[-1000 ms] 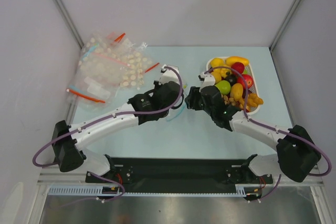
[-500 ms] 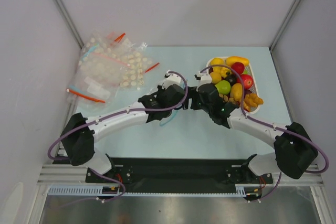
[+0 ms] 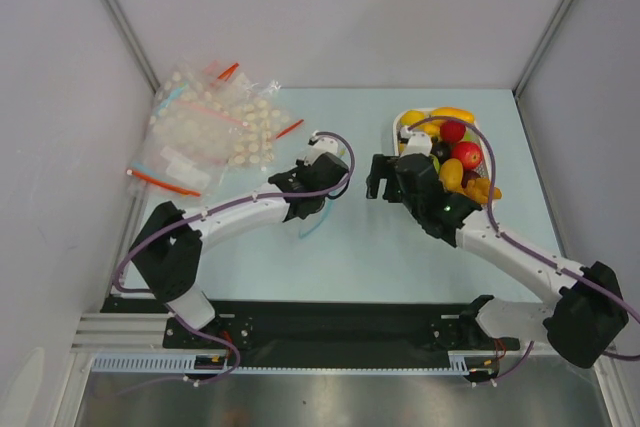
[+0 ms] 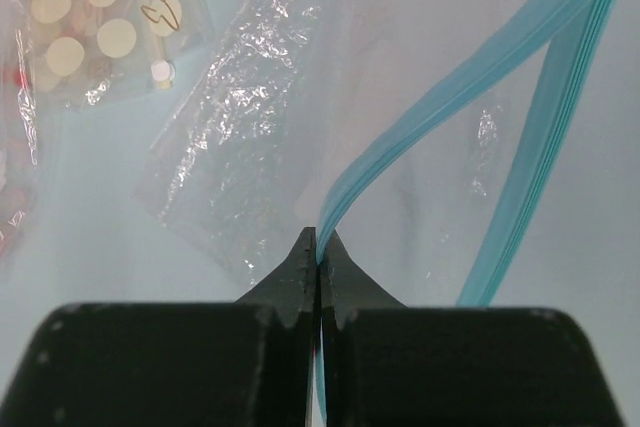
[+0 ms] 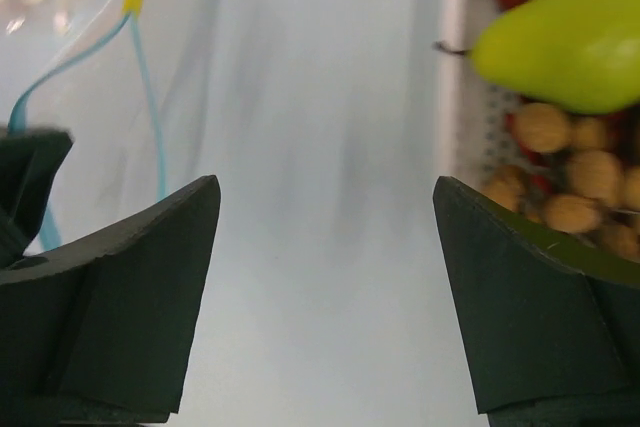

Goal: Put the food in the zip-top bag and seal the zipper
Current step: Open the zipper of the food storage bag, then pick up the fake fruit from the bin.

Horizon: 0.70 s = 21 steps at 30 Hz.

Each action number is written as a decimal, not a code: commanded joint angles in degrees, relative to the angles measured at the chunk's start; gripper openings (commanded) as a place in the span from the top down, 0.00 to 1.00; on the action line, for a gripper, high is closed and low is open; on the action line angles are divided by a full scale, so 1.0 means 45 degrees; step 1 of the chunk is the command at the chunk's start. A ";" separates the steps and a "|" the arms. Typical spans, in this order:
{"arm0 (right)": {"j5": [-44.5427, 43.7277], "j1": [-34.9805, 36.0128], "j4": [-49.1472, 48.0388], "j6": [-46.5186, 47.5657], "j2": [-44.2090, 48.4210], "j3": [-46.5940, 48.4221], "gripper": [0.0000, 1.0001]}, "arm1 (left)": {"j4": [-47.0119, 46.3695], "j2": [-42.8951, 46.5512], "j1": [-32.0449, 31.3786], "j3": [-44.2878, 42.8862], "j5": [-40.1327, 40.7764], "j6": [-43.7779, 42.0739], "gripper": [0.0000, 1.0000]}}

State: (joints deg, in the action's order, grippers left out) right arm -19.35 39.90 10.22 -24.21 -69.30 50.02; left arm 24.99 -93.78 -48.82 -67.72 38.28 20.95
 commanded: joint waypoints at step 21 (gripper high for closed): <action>-0.2458 -0.4120 0.2671 -0.2491 0.2606 -0.2560 0.07 | 0.0012 0.0780 -0.0050 -0.0185 -0.0597 0.0481 1.00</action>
State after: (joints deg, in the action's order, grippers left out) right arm -29.10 22.50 22.50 -32.60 -58.70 39.48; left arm 26.02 -93.62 -48.88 -68.05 35.73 21.58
